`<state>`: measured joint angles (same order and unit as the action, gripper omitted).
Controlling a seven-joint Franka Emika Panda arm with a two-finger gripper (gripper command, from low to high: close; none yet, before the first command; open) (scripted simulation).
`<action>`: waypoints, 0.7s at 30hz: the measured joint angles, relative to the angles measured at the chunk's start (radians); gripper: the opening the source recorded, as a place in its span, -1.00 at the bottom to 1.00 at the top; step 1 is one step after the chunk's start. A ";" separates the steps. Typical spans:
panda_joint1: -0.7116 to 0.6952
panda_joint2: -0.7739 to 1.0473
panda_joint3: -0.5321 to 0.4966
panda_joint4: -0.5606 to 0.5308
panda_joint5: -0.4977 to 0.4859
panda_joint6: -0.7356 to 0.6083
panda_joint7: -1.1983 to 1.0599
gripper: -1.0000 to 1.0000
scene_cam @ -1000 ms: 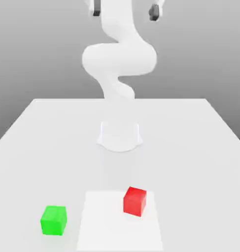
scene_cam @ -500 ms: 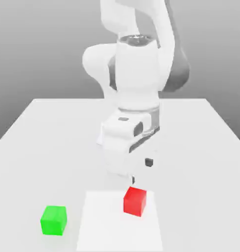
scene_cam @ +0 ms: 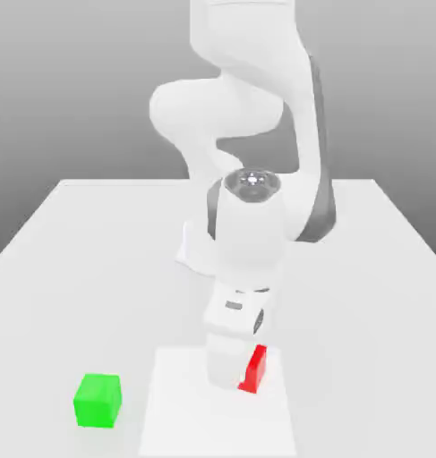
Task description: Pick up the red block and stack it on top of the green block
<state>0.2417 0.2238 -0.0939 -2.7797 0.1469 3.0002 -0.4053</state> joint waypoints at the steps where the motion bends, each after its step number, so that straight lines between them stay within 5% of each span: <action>1: 0.010 -0.023 -0.014 -0.003 -0.017 -0.019 0.012 -1.00; 7: 0.017 -0.216 -0.061 -0.029 -0.143 -0.185 0.104 -1.00; 15: 0.040 -0.213 -0.281 0.099 -0.138 -0.315 0.081 -1.00; 20: -0.162 -0.029 -0.310 0.218 0.051 -0.267 -0.054 -1.00; 21: -0.188 0.010 -0.287 0.227 0.090 -0.241 -0.081 1.00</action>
<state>0.0537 0.2337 -0.3811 -2.5523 0.2366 2.7589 -0.4867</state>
